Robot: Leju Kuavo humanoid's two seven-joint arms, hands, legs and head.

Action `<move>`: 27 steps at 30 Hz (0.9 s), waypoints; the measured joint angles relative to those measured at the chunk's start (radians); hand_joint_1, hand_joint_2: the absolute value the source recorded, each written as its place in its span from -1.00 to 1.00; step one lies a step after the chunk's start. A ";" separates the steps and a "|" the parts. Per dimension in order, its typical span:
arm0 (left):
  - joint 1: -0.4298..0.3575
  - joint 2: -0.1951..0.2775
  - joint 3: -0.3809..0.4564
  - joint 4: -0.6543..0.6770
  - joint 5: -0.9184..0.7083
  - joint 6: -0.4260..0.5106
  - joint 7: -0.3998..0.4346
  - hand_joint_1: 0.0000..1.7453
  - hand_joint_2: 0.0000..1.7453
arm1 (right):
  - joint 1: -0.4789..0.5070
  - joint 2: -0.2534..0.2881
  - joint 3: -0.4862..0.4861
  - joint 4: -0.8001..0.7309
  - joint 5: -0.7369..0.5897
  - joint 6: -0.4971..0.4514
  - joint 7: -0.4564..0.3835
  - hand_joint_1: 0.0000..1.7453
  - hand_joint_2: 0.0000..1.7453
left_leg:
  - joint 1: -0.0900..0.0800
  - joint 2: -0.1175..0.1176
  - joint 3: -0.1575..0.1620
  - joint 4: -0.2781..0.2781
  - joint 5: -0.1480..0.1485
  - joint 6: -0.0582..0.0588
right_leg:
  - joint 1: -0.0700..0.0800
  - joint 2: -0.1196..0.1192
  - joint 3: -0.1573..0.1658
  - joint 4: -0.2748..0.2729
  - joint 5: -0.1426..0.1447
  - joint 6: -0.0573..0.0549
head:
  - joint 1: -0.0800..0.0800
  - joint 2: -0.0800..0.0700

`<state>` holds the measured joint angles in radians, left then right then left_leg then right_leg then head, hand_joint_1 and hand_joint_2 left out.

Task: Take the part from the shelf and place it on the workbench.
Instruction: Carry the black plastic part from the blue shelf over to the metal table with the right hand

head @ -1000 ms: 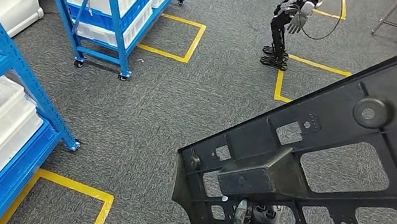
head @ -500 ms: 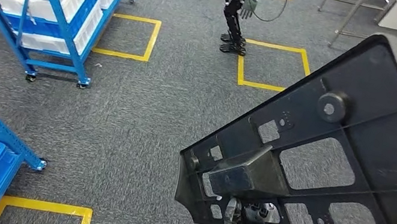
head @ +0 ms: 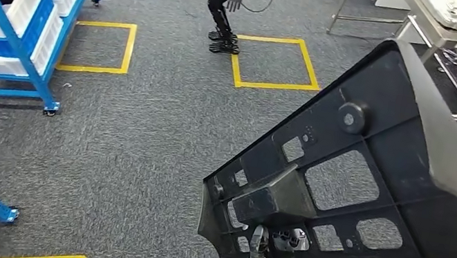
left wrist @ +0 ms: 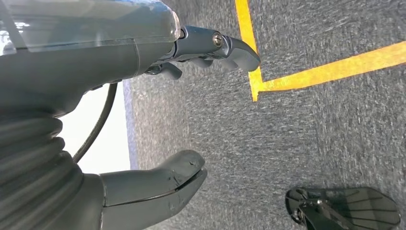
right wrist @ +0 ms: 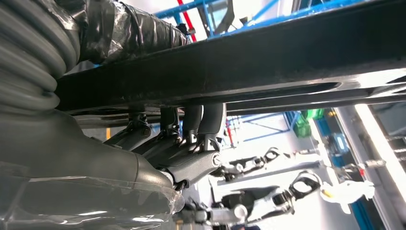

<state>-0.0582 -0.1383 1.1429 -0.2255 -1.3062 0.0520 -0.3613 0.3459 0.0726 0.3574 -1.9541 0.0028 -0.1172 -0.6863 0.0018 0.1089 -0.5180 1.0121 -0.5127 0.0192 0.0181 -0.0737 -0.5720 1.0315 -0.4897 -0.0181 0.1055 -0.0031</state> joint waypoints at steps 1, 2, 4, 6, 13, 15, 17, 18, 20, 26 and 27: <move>-0.001 0.000 0.001 0.000 0.000 0.000 0.000 -1.00 1.00 | -0.002 -0.001 0.002 0.002 0.000 -0.001 0.000 1.00 1.00 | 0.000 0.011 0.003 -0.003 -0.001 -0.005 | 0.001 0.013 0.001 -0.005 0.003 -0.004 | 0.000 0.000; -0.002 0.000 0.001 0.000 0.000 0.000 0.000 -1.00 1.00 | -0.004 -0.001 0.004 0.004 0.000 -0.002 0.000 1.00 1.00 | 0.001 0.008 0.006 0.000 -0.006 -0.010 | -0.003 0.025 0.004 -0.013 0.008 -0.007 | 0.000 0.000; -0.002 0.001 0.002 0.000 -0.001 -0.001 0.000 -1.00 1.00 | -0.010 -0.002 0.008 0.008 -0.001 -0.004 0.000 1.00 1.00 | 0.003 -0.034 -0.012 0.051 -0.044 -0.018 | -0.012 0.049 0.011 -0.030 0.019 -0.017 | 0.000 0.000; 0.000 0.002 0.004 0.000 -0.002 -0.001 0.000 -1.00 1.00 | -0.018 -0.002 0.012 0.014 -0.004 -0.012 0.002 1.00 1.00 | 0.007 -0.087 -0.070 0.177 -0.108 -0.023 | -0.017 0.073 0.011 -0.034 0.024 -0.022 | 0.000 0.000; 0.005 0.004 0.009 0.000 -0.006 0.001 0.000 -1.00 1.00 | -0.032 -0.015 0.028 0.023 -0.016 -0.034 0.005 1.00 1.00 | 0.020 -0.162 -0.034 0.043 0.007 -0.031 | -0.024 0.171 0.001 0.000 0.010 -0.001 | 0.000 0.000; 0.003 0.004 0.011 0.000 -0.006 0.001 -0.001 -1.00 1.00 | -0.035 -0.017 0.031 0.023 -0.016 -0.034 0.005 1.00 1.00 | 0.017 -0.176 -0.025 0.019 0.006 -0.023 | -0.024 0.191 -0.010 0.008 0.010 0.011 | 0.000 0.000; 0.000 0.004 0.012 0.000 -0.007 0.001 -0.002 -1.00 1.00 | -0.035 -0.020 0.032 0.023 -0.016 -0.035 0.005 1.00 1.00 | 0.016 -0.153 -0.024 0.016 0.012 -0.008 | -0.027 0.194 -0.017 0.010 0.011 0.021 | 0.000 0.000; -0.001 0.004 0.012 0.000 -0.007 0.001 -0.002 -1.00 1.00 | -0.035 -0.021 0.032 0.023 -0.016 -0.035 0.005 1.00 1.00 | 0.016 -0.141 -0.023 0.013 0.015 -0.001 | -0.027 0.173 -0.024 0.024 0.001 0.026 | 0.000 0.000; 0.001 0.004 0.012 0.000 -0.007 0.001 -0.003 -1.00 1.00 | -0.036 -0.023 0.034 0.023 -0.016 -0.036 0.005 1.00 1.00 | 0.016 -0.116 -0.024 0.008 0.018 0.010 | -0.025 0.112 -0.064 0.108 -0.050 0.033 | 0.000 0.000; 0.003 0.006 0.013 0.000 -0.008 0.000 -0.003 -1.00 1.00 | -0.037 -0.027 0.036 0.026 -0.017 -0.038 0.006 1.00 1.00 | 0.009 -0.038 -0.019 0.008 0.008 0.013 | -0.026 0.064 -0.096 0.186 -0.050 0.033 | 0.000 0.000; 0.003 0.005 0.013 0.000 -0.008 0.000 -0.003 -1.00 1.00 | -0.037 -0.027 0.037 0.026 -0.017 -0.039 0.008 1.00 1.00 | 0.008 -0.028 -0.014 0.008 0.005 0.011 | -0.021 0.037 -0.057 0.112 -0.023 0.026 | 0.000 0.000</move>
<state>-0.0557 -0.1330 1.1563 -0.2255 -1.3139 0.0515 -0.3646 0.3085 0.0451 0.3941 -1.9282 -0.0142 -0.1565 -0.6787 0.0097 0.0811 -0.5323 1.0203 -0.5075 0.0300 -0.0024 -0.0369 -0.6290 1.1436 -0.5124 0.0077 0.1059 -0.0030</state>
